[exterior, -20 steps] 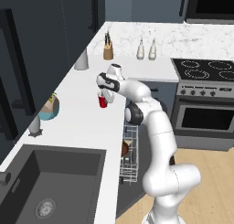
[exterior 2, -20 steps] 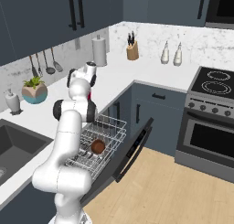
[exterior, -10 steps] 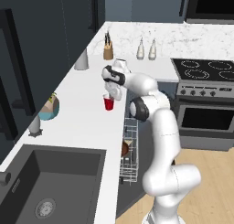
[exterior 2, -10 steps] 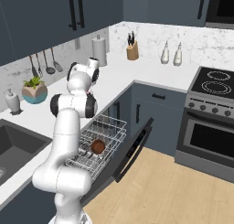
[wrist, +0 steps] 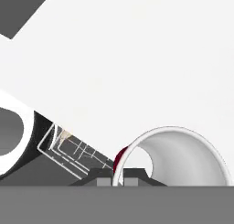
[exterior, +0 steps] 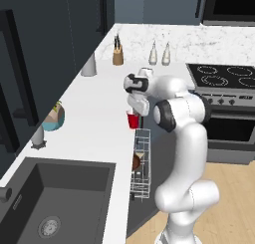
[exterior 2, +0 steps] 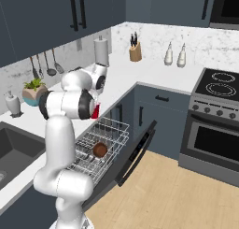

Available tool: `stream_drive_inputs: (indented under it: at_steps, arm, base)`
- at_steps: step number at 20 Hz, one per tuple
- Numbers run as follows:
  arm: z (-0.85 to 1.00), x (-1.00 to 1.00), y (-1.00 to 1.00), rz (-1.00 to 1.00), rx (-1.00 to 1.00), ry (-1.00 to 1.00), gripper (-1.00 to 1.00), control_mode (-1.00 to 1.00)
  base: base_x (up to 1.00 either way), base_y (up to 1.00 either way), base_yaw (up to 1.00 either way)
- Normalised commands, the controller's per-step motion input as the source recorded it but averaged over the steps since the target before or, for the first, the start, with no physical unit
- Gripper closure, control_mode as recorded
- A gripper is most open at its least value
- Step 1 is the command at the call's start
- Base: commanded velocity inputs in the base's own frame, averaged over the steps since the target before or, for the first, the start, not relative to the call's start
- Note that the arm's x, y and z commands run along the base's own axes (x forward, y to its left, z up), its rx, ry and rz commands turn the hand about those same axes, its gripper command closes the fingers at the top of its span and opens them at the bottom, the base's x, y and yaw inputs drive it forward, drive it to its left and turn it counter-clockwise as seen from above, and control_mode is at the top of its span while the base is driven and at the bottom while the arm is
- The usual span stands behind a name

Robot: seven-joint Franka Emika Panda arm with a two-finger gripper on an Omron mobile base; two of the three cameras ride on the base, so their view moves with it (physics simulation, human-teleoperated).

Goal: Pick up the cup and bowl from the counter, place them in the dishwasher, and close the dishwasher door.

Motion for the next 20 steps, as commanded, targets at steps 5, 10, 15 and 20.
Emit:
stream_drive_inputs:
  at_steps: [5,10,15,20]
  arm:
    - [0.00,-0.93,-0.73,0.00,0.00,-0.07,1.00,-1.00]
    - [-0.05,-0.32,-0.68,0.00,-0.01,-0.04,1.00,-1.00]
    - [-0.37,0.16,-0.02,0.00,-0.02,-0.03,1.00,-1.00]
    - [-0.30,0.28,0.00,-0.01,0.00,0.00,1.00,-1.00]
  base:
    - [0.00,0.00,0.00]
    - [0.00,0.00,0.00]
    - [0.00,0.00,0.00]
    - [0.00,0.00,0.00]
